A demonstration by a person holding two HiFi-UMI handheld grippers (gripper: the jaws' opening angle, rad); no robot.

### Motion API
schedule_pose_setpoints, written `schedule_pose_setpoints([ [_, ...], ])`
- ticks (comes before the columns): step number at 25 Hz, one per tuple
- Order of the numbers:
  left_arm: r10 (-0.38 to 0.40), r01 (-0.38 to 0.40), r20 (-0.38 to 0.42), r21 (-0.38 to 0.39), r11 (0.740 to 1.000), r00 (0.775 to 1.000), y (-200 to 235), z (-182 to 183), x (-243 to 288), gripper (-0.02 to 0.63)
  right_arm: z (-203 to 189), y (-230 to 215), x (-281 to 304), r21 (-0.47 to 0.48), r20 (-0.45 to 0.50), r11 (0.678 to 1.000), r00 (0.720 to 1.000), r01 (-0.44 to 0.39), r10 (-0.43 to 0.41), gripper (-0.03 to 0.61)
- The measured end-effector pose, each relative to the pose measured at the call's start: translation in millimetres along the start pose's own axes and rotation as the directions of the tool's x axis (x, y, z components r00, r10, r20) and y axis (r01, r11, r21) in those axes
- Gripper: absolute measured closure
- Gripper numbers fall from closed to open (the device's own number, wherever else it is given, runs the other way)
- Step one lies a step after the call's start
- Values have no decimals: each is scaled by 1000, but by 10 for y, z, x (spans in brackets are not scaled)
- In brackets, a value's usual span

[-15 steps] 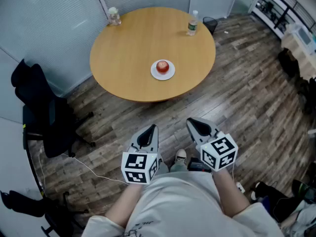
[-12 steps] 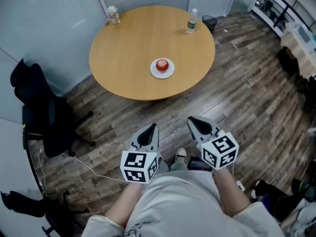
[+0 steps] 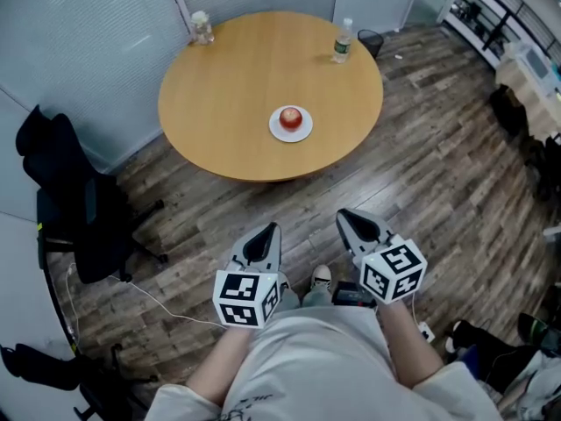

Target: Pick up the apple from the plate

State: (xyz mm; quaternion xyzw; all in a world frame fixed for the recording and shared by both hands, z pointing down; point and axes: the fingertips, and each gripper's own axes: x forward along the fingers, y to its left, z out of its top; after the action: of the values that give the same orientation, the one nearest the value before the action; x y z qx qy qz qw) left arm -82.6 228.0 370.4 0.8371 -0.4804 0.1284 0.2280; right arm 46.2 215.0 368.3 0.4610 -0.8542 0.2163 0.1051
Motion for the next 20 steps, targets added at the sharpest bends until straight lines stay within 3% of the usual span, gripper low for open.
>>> schedule_pose_setpoints([
  [11,-79,77,36,47,996,996,254,151,-76,612,11,210,258,4,-3,999,999,36,-36,548],
  [20,-57,56,11,45,997,998,501,273,341,611,77,-83,638,29,-18,999,1000,18,-18,548],
])
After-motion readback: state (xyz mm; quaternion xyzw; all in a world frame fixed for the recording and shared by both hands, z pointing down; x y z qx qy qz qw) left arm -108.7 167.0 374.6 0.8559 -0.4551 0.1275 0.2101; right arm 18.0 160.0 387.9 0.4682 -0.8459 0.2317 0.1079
